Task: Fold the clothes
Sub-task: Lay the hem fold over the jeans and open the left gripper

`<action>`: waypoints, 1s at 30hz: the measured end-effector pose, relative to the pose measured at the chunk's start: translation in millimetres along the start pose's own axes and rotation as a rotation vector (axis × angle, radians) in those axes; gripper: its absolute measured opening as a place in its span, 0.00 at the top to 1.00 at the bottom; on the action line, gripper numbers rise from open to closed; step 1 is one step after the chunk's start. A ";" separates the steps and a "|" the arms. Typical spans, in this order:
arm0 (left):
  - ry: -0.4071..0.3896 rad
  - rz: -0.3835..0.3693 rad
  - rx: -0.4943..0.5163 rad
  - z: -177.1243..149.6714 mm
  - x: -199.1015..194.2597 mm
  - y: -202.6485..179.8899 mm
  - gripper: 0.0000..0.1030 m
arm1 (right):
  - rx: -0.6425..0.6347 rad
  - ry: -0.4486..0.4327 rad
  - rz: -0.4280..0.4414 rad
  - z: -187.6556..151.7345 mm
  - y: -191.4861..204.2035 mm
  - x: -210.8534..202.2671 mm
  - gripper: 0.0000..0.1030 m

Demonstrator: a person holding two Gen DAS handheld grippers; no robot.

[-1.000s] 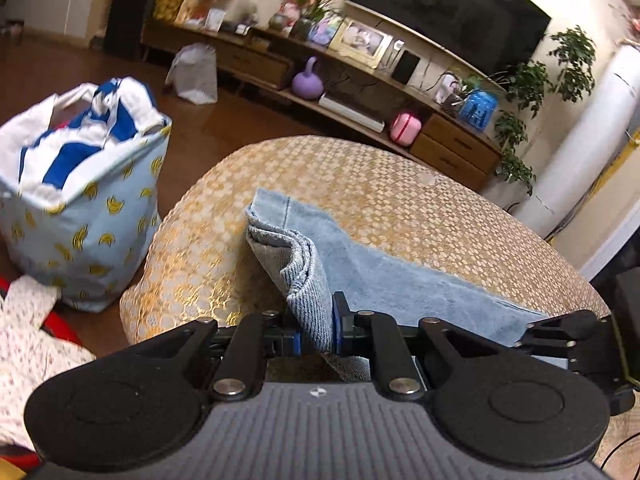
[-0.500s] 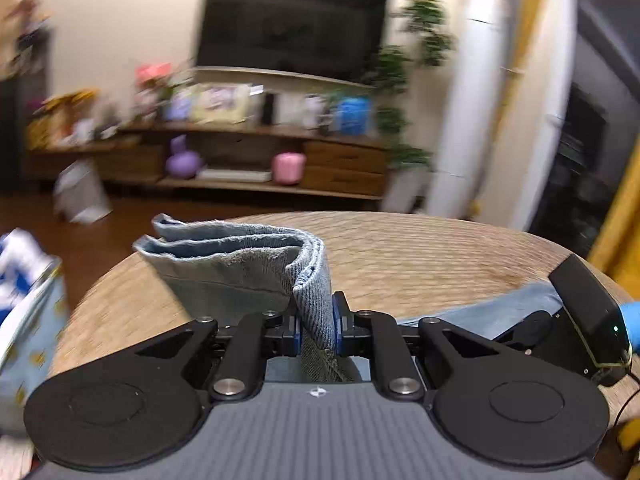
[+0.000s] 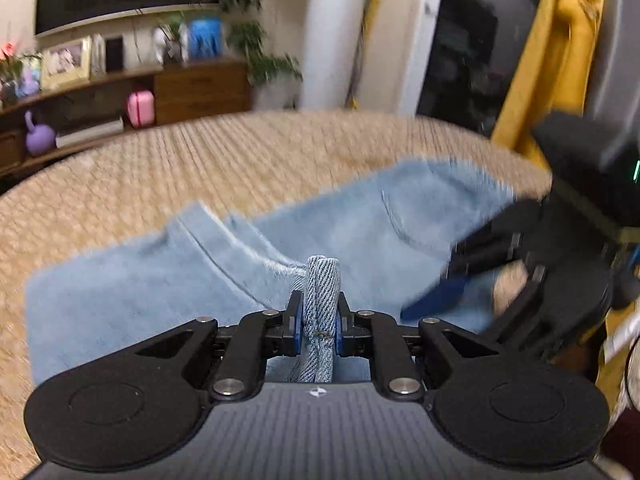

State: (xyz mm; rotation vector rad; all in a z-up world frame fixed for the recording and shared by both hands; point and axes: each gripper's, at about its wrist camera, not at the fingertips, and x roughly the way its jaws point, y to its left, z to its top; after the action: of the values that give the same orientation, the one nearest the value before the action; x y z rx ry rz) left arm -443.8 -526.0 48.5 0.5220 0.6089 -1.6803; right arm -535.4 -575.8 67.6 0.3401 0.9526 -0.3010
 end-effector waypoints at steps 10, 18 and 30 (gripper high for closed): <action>0.005 -0.050 0.117 -10.0 -19.4 -11.4 0.87 | 0.074 -0.050 0.015 12.7 -19.2 -7.9 0.00; 0.110 -0.138 0.160 -31.2 -12.5 -18.7 0.38 | 0.048 -0.012 -0.061 19.2 -12.4 -7.4 0.00; 0.083 0.031 -0.047 -37.1 -67.5 60.1 0.31 | -0.170 -0.090 -0.030 71.2 46.6 14.9 0.00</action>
State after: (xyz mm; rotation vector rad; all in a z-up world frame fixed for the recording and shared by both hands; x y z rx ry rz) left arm -371.8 -460.6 56.6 0.5663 0.6961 -1.6177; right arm -456.2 -564.3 100.3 0.1552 0.8881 -0.2590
